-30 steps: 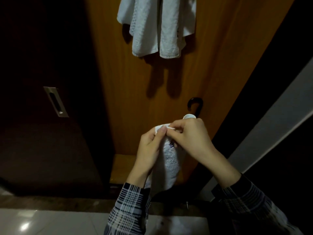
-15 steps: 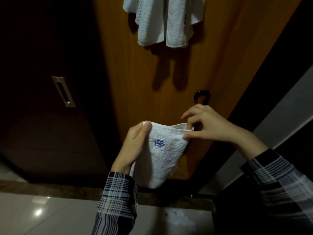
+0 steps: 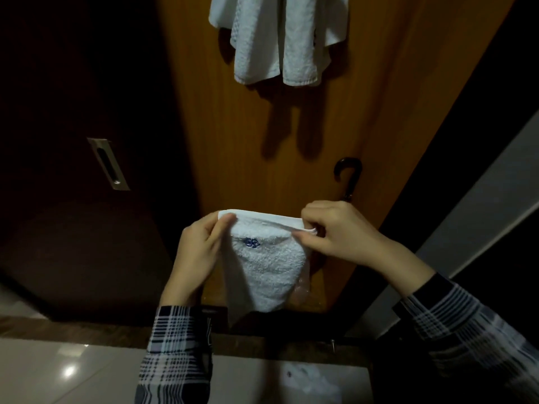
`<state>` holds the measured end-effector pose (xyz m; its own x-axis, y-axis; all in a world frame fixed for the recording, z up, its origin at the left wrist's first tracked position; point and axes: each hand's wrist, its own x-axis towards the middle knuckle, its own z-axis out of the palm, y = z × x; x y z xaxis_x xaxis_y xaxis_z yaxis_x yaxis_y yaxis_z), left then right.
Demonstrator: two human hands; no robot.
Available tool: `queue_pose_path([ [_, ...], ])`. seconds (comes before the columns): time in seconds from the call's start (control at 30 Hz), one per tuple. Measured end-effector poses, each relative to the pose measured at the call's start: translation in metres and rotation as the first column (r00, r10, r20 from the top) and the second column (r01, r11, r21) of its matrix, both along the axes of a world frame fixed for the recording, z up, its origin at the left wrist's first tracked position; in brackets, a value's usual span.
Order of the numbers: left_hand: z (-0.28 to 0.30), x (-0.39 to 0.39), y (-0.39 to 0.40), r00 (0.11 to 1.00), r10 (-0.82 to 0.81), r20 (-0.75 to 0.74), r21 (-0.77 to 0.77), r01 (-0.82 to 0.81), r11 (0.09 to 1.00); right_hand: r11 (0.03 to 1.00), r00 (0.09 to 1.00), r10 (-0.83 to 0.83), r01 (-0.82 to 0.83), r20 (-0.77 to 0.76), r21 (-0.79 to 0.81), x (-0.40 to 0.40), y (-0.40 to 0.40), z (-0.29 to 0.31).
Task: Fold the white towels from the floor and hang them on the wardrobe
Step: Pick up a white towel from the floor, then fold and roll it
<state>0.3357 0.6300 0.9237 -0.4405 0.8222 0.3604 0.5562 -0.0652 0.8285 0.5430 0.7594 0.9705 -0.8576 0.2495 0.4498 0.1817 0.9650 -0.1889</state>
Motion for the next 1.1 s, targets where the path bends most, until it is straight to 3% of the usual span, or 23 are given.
queue_pose_path([
  [0.07,0.004,0.003,0.001,0.97,-0.076,0.229,-0.027,0.084,0.996,0.999,1.0,0.0,0.0,-0.001,0.055,-0.001,-0.004,-0.002],
  [0.13,0.002,0.003,0.001,0.839,-0.179,0.515,0.025,0.194,0.981,0.997,1.0,0.004,-0.002,-0.015,0.071,0.0,-0.008,-0.004],
  [0.2,-0.001,-0.001,0.0,0.729,-0.26,0.633,0.123,0.236,0.964,0.994,0.999,0.032,-0.03,-0.018,0.101,0.001,-0.014,-0.004],
  [0.37,-0.003,-0.001,0.006,0.704,-0.339,0.625,0.193,0.282,0.94,0.917,0.969,0.182,-0.229,0.169,0.327,0.003,-0.02,-0.007],
  [0.47,-0.001,0.005,0.009,0.705,-0.333,0.626,0.16,0.302,0.94,0.904,0.934,0.254,-0.321,0.25,0.283,0.005,-0.023,-0.005],
  [0.53,-0.001,0.006,0.01,0.757,-0.325,0.566,0.106,0.324,0.94,0.9,0.903,0.275,-0.363,0.331,0.24,0.004,-0.025,-0.007],
  [0.63,0.0,0.006,0.009,0.787,-0.325,0.525,0.075,0.338,0.938,0.884,0.884,0.241,-0.37,0.401,0.285,0.0,-0.024,-0.011],
  [0.73,0.0,0.008,0.007,0.749,-0.331,0.573,0.092,0.343,0.935,0.871,0.911,0.233,-0.351,0.342,0.343,-0.005,-0.022,-0.009],
  [0.87,-0.002,0.009,0.008,0.772,-0.334,0.54,0.086,0.343,0.935,0.854,0.951,0.23,-0.298,0.206,0.426,-0.014,-0.021,-0.001],
  [1.0,0.001,0.023,0.011,0.745,-0.307,0.593,0.091,0.317,0.944,0.897,0.957,0.253,-0.286,0.14,0.337,-0.021,-0.02,0.003],
  [1.1,0.006,0.036,0.013,0.762,-0.284,0.582,0.099,0.281,0.955,0.958,0.982,0.183,-0.186,0.037,0.217,-0.02,-0.018,0.003],
])
